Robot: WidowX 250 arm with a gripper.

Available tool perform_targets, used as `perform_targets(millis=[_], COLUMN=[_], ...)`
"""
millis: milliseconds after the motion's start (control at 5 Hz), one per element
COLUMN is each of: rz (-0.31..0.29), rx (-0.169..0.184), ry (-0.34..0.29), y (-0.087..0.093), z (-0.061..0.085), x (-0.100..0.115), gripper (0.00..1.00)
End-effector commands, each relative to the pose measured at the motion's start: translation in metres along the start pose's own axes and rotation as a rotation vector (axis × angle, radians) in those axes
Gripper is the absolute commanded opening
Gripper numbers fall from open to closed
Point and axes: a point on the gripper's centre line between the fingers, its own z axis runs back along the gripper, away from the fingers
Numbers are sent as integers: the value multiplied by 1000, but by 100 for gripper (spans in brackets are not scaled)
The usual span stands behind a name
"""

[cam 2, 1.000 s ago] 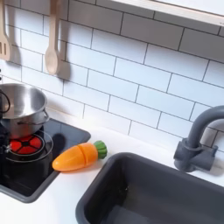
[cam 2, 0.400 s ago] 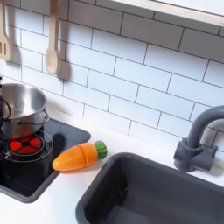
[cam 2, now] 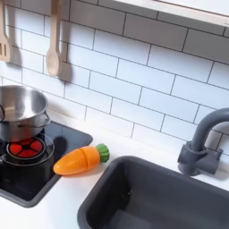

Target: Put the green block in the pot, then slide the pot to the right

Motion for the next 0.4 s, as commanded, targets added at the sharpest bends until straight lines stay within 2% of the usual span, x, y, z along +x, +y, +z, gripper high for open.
perform_targets(millis=[0, 200], rz=[-5, -1], rx=[-6, -13], ry=[-10, -28], y=[-5, -10], z=[1, 6], x=[-4, -9], gripper=[0, 0])
